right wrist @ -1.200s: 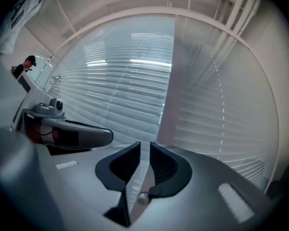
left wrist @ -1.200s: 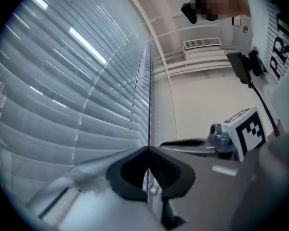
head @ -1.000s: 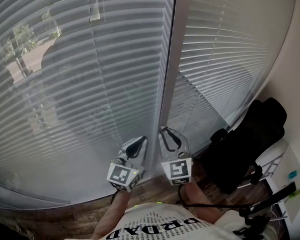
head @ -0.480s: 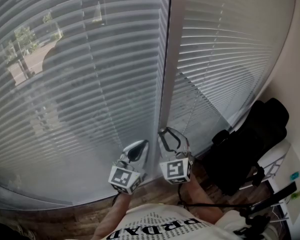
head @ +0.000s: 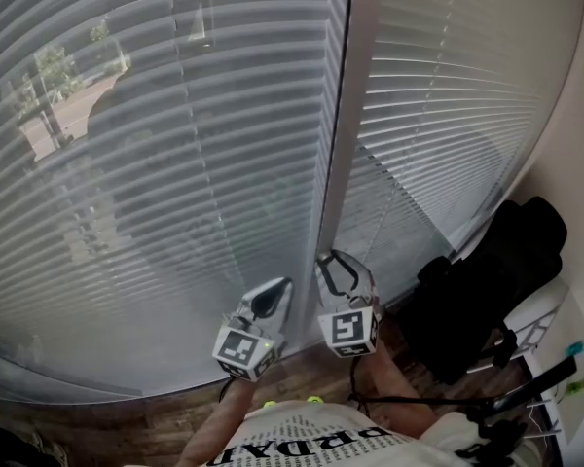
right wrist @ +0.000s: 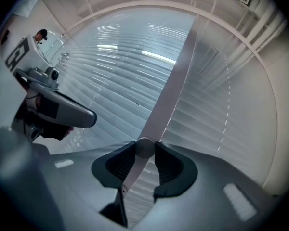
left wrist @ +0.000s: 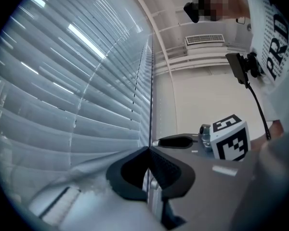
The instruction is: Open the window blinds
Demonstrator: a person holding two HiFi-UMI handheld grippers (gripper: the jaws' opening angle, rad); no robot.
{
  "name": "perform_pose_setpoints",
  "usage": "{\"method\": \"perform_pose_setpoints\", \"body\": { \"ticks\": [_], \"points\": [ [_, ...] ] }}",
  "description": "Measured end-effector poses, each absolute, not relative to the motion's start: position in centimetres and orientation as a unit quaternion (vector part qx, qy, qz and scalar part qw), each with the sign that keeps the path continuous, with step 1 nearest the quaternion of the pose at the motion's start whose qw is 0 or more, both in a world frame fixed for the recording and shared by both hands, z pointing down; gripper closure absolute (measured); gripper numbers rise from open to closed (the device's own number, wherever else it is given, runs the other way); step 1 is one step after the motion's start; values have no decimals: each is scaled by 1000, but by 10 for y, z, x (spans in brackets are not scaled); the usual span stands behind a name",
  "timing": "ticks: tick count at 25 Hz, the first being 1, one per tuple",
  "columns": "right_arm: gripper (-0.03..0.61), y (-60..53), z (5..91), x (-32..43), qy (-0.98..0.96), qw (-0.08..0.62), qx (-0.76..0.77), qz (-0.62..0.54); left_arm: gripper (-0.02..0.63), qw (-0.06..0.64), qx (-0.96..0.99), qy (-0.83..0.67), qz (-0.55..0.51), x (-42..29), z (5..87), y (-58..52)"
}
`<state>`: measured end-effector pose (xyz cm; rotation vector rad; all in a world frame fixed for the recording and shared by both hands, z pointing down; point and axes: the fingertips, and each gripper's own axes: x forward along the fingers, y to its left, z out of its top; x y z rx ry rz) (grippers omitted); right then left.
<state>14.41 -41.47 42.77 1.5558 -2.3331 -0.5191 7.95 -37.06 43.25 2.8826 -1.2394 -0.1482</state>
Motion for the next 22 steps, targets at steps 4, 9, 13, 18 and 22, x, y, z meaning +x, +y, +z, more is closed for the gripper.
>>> {"method": "perform_pose_setpoints", "body": {
  "ticks": [4,9,13,18,22],
  "points": [
    [445,-415,428,144,-810,133,545,-168,618,-3,918,-394,-52,76,432,-372],
    [445,-416,428,145,-816,120,546,-150,618,-5,916,-398,-56,75,429,-374],
    [445,-416,428,147,-822,91,551,-111,618,-2,918,-394,-54,77,431,-374],
    [445,-415,429,147,-827,61,554,-72,618,2,919,-390,-53,79,432,-372],
    [445,-417,430,150,-828,30,559,-28,618,-3,918,-392,-54,79,428,-372]
  ]
}}
